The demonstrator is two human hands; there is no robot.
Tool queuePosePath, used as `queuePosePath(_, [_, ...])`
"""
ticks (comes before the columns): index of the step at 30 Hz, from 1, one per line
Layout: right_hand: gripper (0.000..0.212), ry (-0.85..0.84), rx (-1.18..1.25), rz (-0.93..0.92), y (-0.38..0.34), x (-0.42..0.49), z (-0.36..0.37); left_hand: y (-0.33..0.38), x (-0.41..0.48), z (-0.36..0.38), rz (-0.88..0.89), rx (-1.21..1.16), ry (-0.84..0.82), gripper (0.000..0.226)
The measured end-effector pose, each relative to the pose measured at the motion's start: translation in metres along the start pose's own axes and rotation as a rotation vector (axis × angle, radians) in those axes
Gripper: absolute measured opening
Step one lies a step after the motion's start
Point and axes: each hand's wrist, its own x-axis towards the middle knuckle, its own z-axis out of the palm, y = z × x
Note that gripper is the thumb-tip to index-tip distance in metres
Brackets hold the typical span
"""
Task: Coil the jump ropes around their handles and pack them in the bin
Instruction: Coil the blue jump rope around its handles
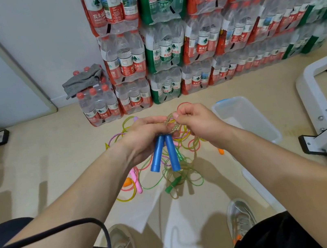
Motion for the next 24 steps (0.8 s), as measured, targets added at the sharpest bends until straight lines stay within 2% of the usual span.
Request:
queuePosePath(2, [0.031,-0.051,0.062,0.034,-0.004,-0.002,0.0,-0.004,0.001,0.0,0.007,0.085,-0.054,0.031])
queuePosePath(7, [0.032,-0.095,0.054,0.06,-0.011,-0.007,-0.001,-0.005,0.006,-0.004,0.061,0.148,-0.045,0.03])
queuePosePath(15, [0.026,-0.017,-0.255,0.031,-0.001,-0.002,-0.002,-0.008,0.006,-0.004,0.091,0.123,0.045,0.03])
queuePosePath(20, [0.033,0.002,-0.448,0.027,-0.007,-0.006,-0.004,-0.009,0.005,-0.004,0.092,0.115,0.086,0.03])
queuePosePath(24, [0.032,-0.024,-0.383,0.098,-0.006,-0.006,-0.005,-0.009,0.003,-0.002,0.083,0.068,0.072,0.034])
